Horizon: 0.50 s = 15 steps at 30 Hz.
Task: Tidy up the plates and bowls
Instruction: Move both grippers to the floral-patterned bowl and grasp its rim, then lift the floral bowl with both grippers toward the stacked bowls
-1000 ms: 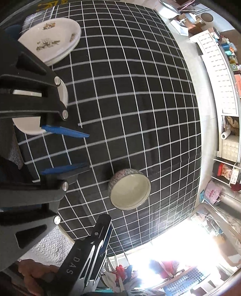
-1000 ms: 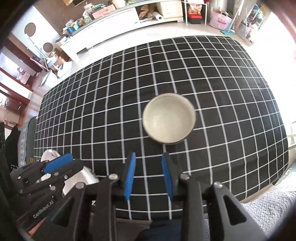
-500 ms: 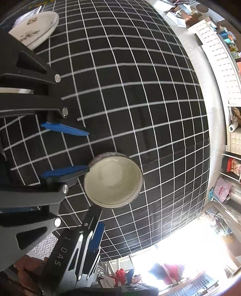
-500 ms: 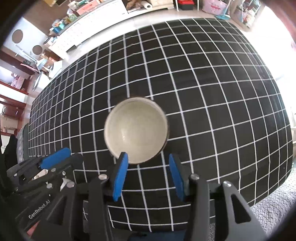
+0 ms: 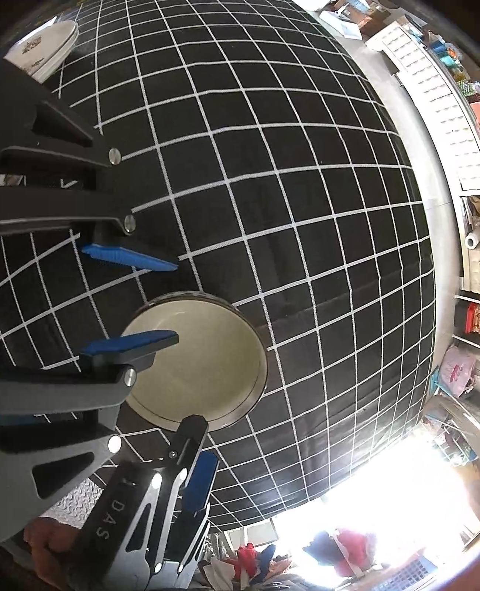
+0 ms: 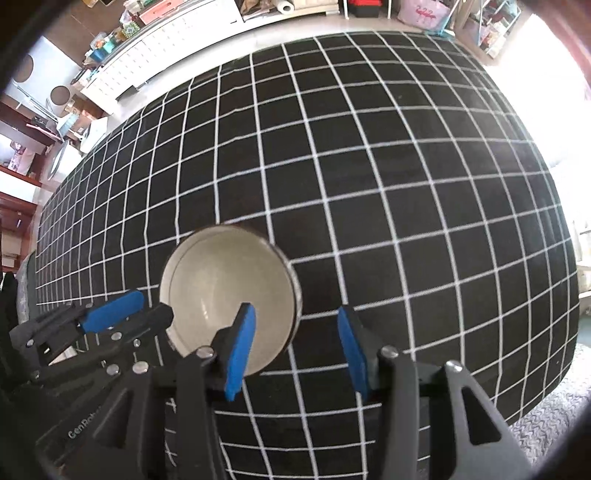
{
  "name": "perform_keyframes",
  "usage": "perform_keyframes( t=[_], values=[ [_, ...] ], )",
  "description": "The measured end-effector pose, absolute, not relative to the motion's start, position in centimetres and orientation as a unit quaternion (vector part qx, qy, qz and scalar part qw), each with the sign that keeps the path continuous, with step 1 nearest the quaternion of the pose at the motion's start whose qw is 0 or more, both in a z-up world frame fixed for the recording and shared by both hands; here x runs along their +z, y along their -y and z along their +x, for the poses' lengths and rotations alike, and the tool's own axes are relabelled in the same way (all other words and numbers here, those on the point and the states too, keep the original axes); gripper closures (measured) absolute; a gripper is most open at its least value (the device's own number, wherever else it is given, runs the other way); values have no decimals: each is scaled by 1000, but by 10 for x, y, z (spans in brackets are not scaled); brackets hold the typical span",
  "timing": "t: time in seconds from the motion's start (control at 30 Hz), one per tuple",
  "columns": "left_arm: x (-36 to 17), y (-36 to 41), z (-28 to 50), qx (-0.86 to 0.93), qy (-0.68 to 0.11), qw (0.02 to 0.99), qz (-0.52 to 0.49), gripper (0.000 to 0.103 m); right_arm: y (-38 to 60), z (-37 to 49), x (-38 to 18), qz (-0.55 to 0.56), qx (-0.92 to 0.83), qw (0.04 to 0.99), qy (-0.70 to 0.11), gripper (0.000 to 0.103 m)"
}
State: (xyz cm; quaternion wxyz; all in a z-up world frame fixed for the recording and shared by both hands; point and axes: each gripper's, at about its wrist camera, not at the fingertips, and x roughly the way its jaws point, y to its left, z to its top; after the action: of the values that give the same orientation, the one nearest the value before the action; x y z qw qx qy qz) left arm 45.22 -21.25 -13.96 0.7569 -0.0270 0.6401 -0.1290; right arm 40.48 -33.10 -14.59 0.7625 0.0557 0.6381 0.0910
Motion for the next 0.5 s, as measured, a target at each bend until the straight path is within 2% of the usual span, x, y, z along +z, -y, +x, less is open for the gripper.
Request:
perform_keyframes(
  t=[0.1, 0.17, 0.37, 0.5],
  values=[
    [-143, 217, 454, -130, -642, 756, -14, 73, 330, 408, -148, 53, 94, 763, -638, 53],
    [-144, 219, 454, -130, -642, 756, -7, 77, 329, 409, -151, 47, 92, 763, -639, 64],
    [-150, 230, 449, -137, -641, 755, 11, 86, 331, 407, -158, 55, 103, 756, -644, 83],
    [-152, 242, 448, -132, -640, 757, 28, 92, 333, 404, -162, 47, 95, 757, -645, 90]
  ],
)
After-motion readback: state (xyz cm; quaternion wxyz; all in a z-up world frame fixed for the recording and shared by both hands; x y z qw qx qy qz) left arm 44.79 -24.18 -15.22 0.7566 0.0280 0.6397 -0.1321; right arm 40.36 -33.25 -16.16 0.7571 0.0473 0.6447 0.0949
